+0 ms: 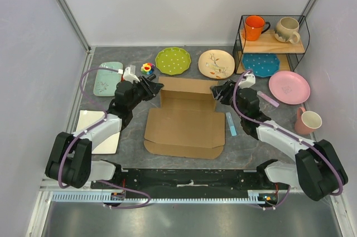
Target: Fold the paper box
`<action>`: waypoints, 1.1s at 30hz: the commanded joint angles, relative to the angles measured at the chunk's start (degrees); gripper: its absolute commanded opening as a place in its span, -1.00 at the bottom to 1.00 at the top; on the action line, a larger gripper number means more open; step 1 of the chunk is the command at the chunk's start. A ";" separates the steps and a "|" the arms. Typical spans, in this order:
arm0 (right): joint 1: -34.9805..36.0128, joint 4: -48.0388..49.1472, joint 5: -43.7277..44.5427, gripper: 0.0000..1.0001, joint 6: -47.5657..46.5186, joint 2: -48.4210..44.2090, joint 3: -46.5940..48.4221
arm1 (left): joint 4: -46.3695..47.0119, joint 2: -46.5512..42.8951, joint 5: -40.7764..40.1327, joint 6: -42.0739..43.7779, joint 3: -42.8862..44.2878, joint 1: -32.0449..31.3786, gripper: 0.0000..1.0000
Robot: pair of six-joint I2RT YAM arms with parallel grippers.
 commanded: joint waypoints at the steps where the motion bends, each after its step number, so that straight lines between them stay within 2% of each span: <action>1: -0.65 -5.56 2.52 0.13 -1.97 5.69 -5.04 | -22.10 3.76 -6.24 -0.19 -6.31 -0.21 -0.56; 8: -0.56 0.52 1.64 -0.06 0.50 9.29 -11.56 | -21.92 2.35 -7.81 -0.28 -7.63 -1.62 -0.57; 13: -0.65 -2.01 1.73 -0.14 -0.55 6.76 -10.52 | -23.77 1.56 -8.43 0.33 -6.49 -1.71 -0.59; 16: -0.65 -7.18 2.69 0.04 -2.14 2.63 -6.92 | -25.96 -1.25 -9.13 1.21 -4.47 -1.71 -0.56; 17: -0.65 -8.43 3.30 0.15 -2.66 1.75 -5.95 | -27.19 -2.04 -9.39 1.38 -2.99 -1.71 -0.53; 21: -0.65 -13.44 4.54 0.26 -4.42 -1.16 -1.64 | -30.53 -3.98 -10.02 3.31 0.10 -1.62 -0.48; 26: -0.65 -13.81 4.81 0.00 -4.87 -0.20 -2.15 | -30.63 -1.61 -9.66 3.41 -1.20 -1.71 -0.53; 33: -0.65 -8.01 4.10 -0.05 -2.14 4.28 -10.32 | -31.24 3.49 -8.52 1.12 -2.80 -1.88 -0.56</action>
